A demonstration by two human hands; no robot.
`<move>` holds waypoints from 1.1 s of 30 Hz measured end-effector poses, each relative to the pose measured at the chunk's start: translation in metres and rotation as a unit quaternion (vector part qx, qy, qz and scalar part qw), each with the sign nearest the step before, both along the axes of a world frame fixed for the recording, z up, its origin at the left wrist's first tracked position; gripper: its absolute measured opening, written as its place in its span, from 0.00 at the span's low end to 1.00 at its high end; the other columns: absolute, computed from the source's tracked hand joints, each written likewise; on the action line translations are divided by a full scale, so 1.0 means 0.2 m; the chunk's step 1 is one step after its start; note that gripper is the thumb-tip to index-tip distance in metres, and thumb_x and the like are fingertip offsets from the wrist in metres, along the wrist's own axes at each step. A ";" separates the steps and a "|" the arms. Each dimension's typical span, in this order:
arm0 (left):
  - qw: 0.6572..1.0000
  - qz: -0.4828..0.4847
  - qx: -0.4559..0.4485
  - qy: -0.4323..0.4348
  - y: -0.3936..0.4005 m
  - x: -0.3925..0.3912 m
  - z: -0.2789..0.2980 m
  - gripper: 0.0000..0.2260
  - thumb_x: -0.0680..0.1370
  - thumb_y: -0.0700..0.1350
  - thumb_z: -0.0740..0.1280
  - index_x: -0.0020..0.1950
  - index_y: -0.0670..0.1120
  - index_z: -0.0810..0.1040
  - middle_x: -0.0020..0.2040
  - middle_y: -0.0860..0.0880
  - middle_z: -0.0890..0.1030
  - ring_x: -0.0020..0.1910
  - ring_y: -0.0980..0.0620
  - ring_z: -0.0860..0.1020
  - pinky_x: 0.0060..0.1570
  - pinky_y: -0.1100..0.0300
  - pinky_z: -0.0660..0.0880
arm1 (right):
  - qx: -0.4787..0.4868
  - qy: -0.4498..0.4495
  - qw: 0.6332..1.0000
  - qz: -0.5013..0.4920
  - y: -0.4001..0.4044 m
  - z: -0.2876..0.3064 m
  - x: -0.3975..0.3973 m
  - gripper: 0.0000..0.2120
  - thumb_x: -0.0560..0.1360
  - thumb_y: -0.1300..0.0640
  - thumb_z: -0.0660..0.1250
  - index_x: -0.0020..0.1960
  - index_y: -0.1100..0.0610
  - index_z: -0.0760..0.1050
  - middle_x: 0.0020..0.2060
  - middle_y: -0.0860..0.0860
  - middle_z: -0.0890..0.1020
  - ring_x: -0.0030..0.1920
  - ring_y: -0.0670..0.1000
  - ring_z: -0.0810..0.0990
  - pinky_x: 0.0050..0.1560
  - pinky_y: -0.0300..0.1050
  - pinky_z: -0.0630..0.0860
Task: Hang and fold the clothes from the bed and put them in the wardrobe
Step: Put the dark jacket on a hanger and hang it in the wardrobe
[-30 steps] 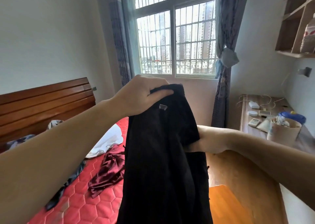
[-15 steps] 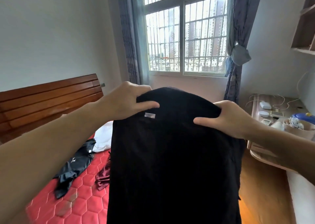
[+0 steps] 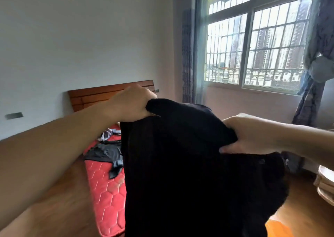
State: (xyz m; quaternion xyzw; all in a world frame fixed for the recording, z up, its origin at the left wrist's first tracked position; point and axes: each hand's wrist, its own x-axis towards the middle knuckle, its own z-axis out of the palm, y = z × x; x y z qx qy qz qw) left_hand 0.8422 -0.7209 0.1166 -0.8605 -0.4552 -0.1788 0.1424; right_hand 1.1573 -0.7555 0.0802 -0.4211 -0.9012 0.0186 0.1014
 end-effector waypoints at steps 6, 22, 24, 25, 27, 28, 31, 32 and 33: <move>0.988 0.150 0.039 0.004 -0.31 -0.20 0.06 0.12 0.75 0.52 0.70 0.36 0.56 0.69 0.34 0.57 0.73 0.35 0.52 0.75 0.31 0.59 0.64 | 0.280 0.005 0.954 -0.107 0.06 0.15 -0.21 0.13 0.74 0.41 0.64 0.42 0.49 0.65 0.32 0.50 0.72 0.38 0.58 0.77 0.39 0.47 0.66; 0.912 0.367 0.081 -0.165 -0.82 -1.62 -0.51 0.06 0.77 0.54 0.66 0.52 0.57 0.75 0.40 0.55 0.80 0.37 0.50 0.78 0.35 0.56 0.73 | 0.228 0.031 0.973 0.011 0.04 0.28 -1.45 0.03 0.72 0.51 0.66 0.45 0.48 0.76 0.35 0.46 0.77 0.38 0.55 0.78 0.41 0.48 0.76; 0.897 0.385 0.068 -0.207 -0.87 -1.81 -0.60 0.07 0.76 0.56 0.67 0.50 0.56 0.75 0.36 0.57 0.78 0.36 0.51 0.77 0.37 0.55 0.75 | 0.170 0.057 0.984 0.010 0.08 0.21 -1.67 0.06 0.70 0.53 0.67 0.47 0.45 0.78 0.38 0.46 0.79 0.40 0.55 0.79 0.43 0.48 0.78; 0.892 0.382 0.039 -0.238 -0.89 -1.90 -0.62 0.07 0.75 0.56 0.68 0.47 0.55 0.76 0.34 0.57 0.77 0.36 0.54 0.77 0.37 0.56 0.75 | 0.140 0.075 0.987 0.013 0.11 0.18 -1.79 0.08 0.70 0.54 0.68 0.48 0.45 0.78 0.40 0.46 0.80 0.41 0.54 0.80 0.45 0.48 0.79; 0.881 0.363 -0.023 -0.302 -0.92 -2.06 -0.65 0.08 0.74 0.55 0.70 0.41 0.52 0.77 0.33 0.56 0.79 0.34 0.60 0.77 0.34 0.62 0.71 | 0.068 0.104 0.992 0.021 0.18 0.15 -2.02 0.09 0.70 0.57 0.68 0.48 0.47 0.78 0.43 0.49 0.80 0.41 0.52 0.81 0.42 0.46 0.79; 0.874 0.354 -0.047 -0.330 -0.94 -2.13 -0.64 0.09 0.74 0.54 0.71 0.40 0.51 0.78 0.34 0.55 0.80 0.33 0.61 0.77 0.33 0.64 0.70 | 0.030 0.105 0.994 0.024 0.21 0.13 -2.13 0.08 0.70 0.58 0.68 0.47 0.48 0.77 0.43 0.49 0.80 0.40 0.51 0.81 0.40 0.45 0.79; 0.839 0.337 -0.079 -0.420 -0.98 -2.31 -0.61 0.07 0.72 0.52 0.74 0.43 0.50 0.82 0.38 0.52 0.84 0.35 0.62 0.80 0.37 0.64 0.74 | -0.062 0.117 0.991 0.020 0.30 0.09 -2.42 0.02 0.69 0.59 0.70 0.41 0.55 0.79 0.37 0.52 0.83 0.39 0.53 0.81 0.38 0.43 0.77; 0.821 0.326 -0.084 -0.461 -0.99 -2.37 -0.59 0.07 0.71 0.52 0.76 0.44 0.51 0.83 0.40 0.53 0.85 0.38 0.60 0.82 0.39 0.64 0.76 | -0.093 0.127 0.987 0.024 0.33 0.08 -2.50 0.01 0.68 0.58 0.72 0.39 0.54 0.81 0.34 0.51 0.84 0.36 0.52 0.82 0.36 0.42 0.76; 0.801 0.313 -0.088 -0.502 -1.00 -2.42 -0.57 0.08 0.69 0.52 0.76 0.46 0.53 0.84 0.42 0.54 0.86 0.40 0.58 0.83 0.40 0.64 0.77 | -0.126 0.138 0.982 0.027 0.34 0.07 -2.59 0.01 0.68 0.58 0.73 0.38 0.54 0.82 0.31 0.51 0.84 0.34 0.51 0.83 0.34 0.40 0.75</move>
